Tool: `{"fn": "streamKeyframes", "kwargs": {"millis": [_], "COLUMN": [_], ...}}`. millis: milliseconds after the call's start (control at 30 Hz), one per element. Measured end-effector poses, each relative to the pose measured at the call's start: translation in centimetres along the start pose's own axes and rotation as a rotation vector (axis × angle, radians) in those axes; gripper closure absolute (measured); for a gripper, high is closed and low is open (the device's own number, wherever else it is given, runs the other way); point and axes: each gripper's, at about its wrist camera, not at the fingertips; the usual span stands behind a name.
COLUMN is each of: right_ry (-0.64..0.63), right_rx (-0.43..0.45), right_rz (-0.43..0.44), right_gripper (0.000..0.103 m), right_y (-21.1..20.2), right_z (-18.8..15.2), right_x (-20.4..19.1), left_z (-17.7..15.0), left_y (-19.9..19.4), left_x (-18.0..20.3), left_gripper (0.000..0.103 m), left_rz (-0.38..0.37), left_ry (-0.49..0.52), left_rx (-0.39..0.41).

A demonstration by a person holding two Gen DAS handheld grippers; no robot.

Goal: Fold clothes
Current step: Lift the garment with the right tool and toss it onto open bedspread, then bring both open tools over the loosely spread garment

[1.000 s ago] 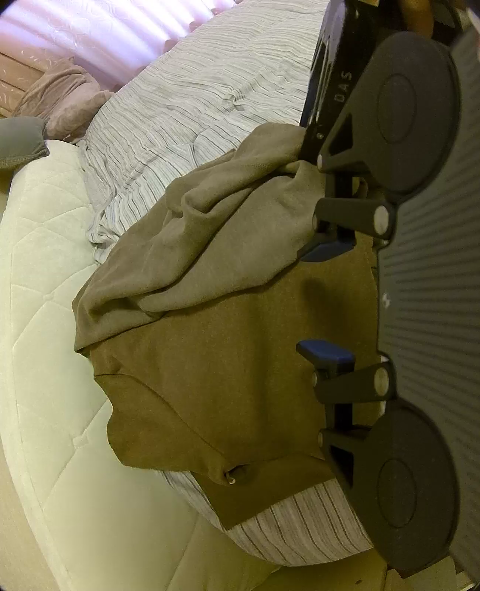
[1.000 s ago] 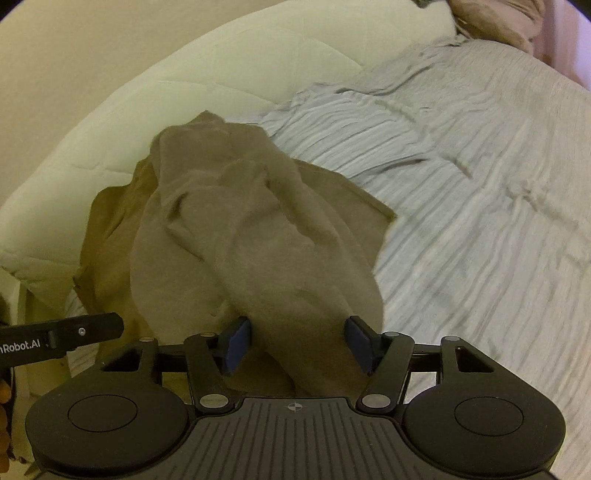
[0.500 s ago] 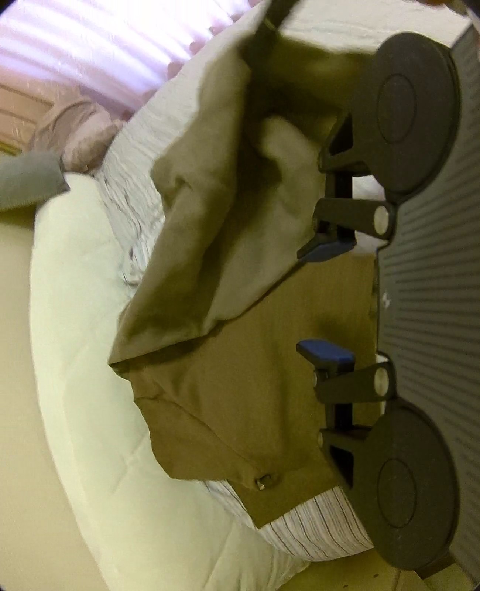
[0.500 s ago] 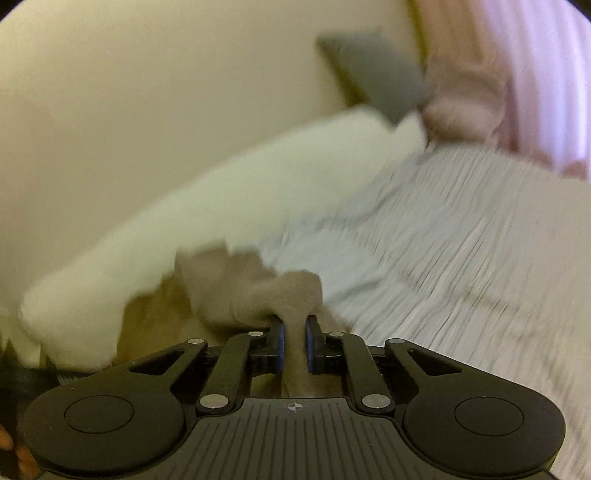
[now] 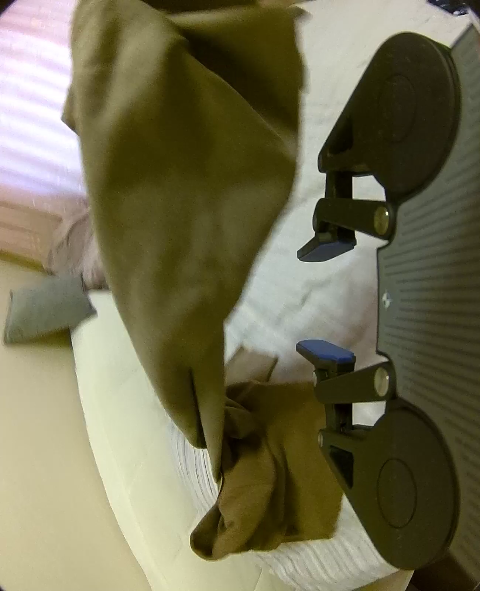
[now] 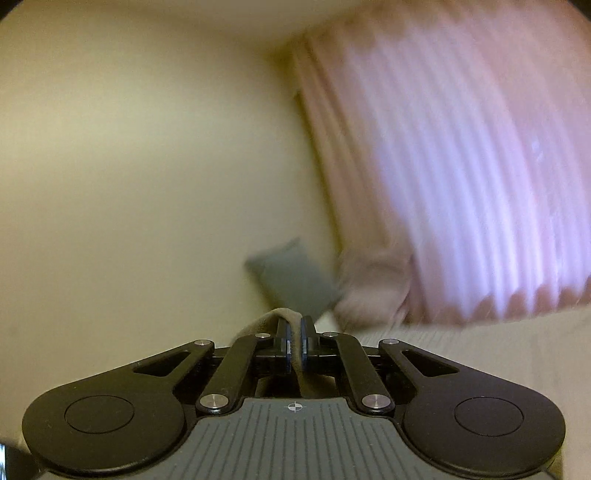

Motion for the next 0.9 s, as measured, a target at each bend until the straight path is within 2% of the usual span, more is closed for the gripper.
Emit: {"fn": "streamKeyframes", "kwargs": {"millis": [200,267,333,400,467,500,533,600,667,700,767,900], "right_ry": [-0.014,-0.035,-0.06,-0.075,-0.091,-0.094,-0.092,-0.097,-0.106,-0.11,-0.106,0.009], "right_rx": [0.197,0.227,0.209,0.12,-0.054,-0.156,-0.241,-0.35,-0.455,-0.511,-0.603,-0.722], "right_rz": [-0.159,-0.206,-0.233,-0.243,-0.245,-0.263,-0.297,-0.418,-0.542,-0.567,-0.567,-0.614], "right_gripper": [0.099,0.099,0.099,0.099,0.099,0.091,0.061,0.022,0.022,0.022,0.022,0.022], "right_y": [-9.9,-13.4,-16.3,-18.9,-20.8,-21.5,-22.4,-25.2,-28.2,-29.7,-32.8,-39.5], "right_z": [6.1,8.0,9.6,10.4,10.1,9.3,8.3,5.8,3.3,2.1,-0.2,-4.0], "right_x": [5.1,6.9,8.5,10.2,12.2,13.2,14.3,16.3,18.1,18.7,19.8,21.1], "left_z": [-5.2,-6.8,-8.4,-10.1,-12.1,-13.5,-14.9,-17.7,-20.0,-21.0,-22.7,-25.1], "left_y": [-4.6,-5.6,-6.2,-6.8,-7.2,-7.5,-7.9,-8.3,-8.1,-7.9,-7.5,-7.3], "left_x": [5.1,6.9,8.8,10.7,13.0,14.0,14.9,16.4,18.1,18.7,19.9,22.0], "left_gripper": [0.061,0.061,0.061,0.061,0.061,0.061,0.061,0.061,0.061,0.061,0.061,0.061], "left_rz": [-0.07,-0.089,-0.115,-0.141,-0.175,-0.188,-0.201,-0.216,-0.228,-0.231,-0.237,-0.249], "left_ry": [0.042,0.057,0.071,0.088,0.112,0.128,0.145,0.179,0.215,0.234,0.273,0.357], "left_rx": [0.0,-0.004,-0.013,-0.025,-0.048,-0.062,-0.078,-0.122,-0.172,-0.195,-0.238,-0.283]}}
Point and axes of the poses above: each gripper's, at about its wrist camera, not at the fingertips, and y roughly the way its jaws point, x to its right, z to its top, and after that the axes turned 14 degrees about -y, right-handed
